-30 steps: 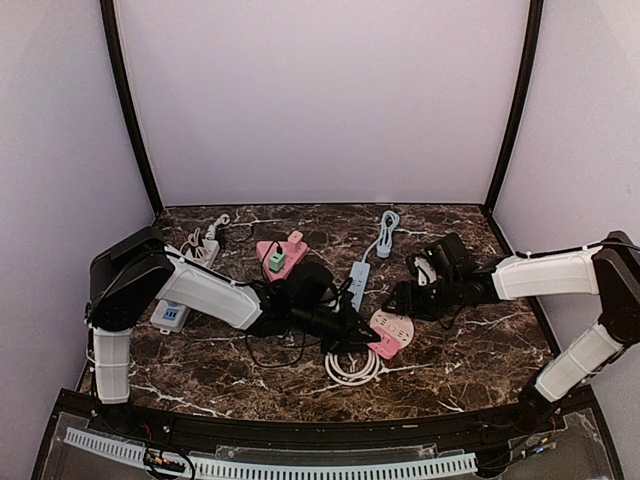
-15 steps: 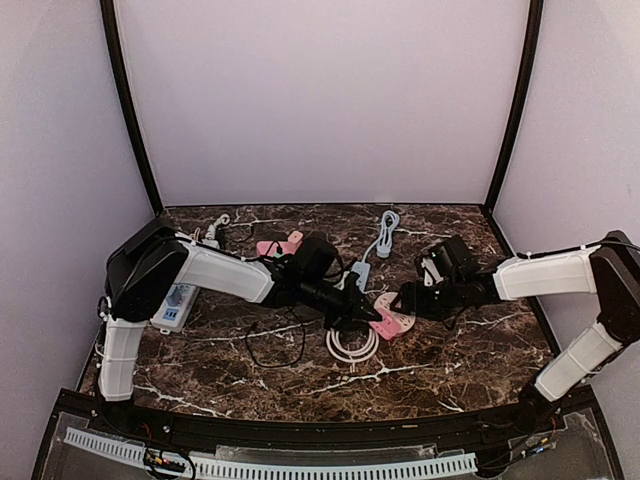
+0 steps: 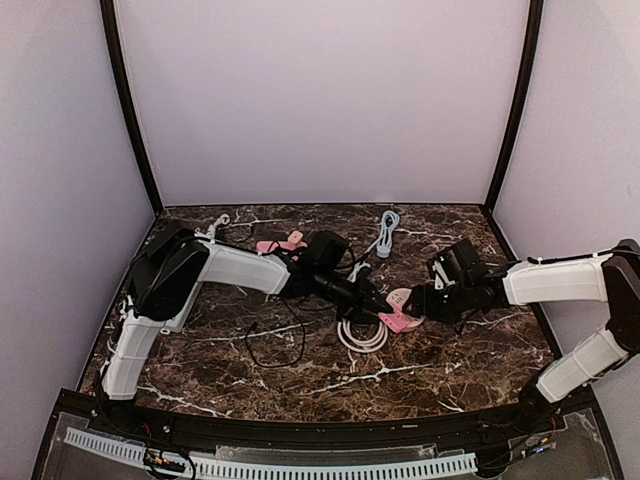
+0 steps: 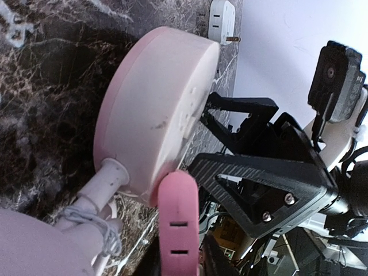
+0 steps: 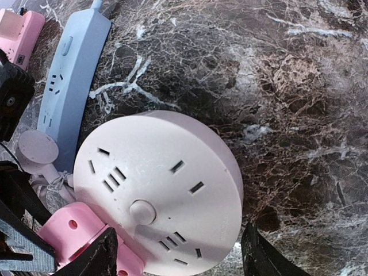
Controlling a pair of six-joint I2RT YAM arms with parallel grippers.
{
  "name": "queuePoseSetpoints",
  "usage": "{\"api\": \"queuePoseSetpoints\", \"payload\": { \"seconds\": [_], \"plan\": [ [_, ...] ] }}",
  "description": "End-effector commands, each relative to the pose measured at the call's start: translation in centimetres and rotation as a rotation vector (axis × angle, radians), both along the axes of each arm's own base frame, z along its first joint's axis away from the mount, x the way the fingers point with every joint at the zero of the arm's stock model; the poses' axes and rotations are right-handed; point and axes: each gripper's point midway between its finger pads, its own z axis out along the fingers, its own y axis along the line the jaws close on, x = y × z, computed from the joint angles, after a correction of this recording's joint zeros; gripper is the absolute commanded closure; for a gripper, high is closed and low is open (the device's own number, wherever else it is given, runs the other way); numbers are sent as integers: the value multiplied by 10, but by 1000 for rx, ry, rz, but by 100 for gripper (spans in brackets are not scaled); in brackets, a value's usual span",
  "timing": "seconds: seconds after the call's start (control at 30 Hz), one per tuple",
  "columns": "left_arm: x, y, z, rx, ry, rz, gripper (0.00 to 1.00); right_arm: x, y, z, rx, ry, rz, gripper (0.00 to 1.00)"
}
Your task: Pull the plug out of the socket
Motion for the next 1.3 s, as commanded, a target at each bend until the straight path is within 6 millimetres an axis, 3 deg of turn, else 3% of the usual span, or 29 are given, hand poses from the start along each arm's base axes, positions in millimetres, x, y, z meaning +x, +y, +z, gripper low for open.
{"api": "queuePoseSetpoints", "payload": {
  "seconds": [0.0, 0.13, 0.27, 0.47, 0.83, 1.03, 1.27],
  "plan": [
    [1, -11, 10, -43, -13, 23, 69, -10, -5, -7, -22, 43, 6, 30],
    [-1, -16, 7, -48, 0, 73, 61, -17, -2, -12, -11, 72, 20, 31],
    [-9, -21, 1, -43, 27, 113, 60, -27, 3, -12, -8, 85, 37, 31],
    [-20, -16, -10, 3, 73, 187, 66, -39, 7, -7, 0, 85, 38, 31],
    [-31, -10, -16, 59, 78, 186, 98, -35, -4, -11, -71, 65, 31, 29],
    [-39, -15, -9, 43, 49, 129, 100, -40, -7, -31, -108, 101, 35, 30],
    [-41, -23, 16, -15, -17, 77, 100, -51, -1, -52, -178, 160, 52, 31]
  ]
}}
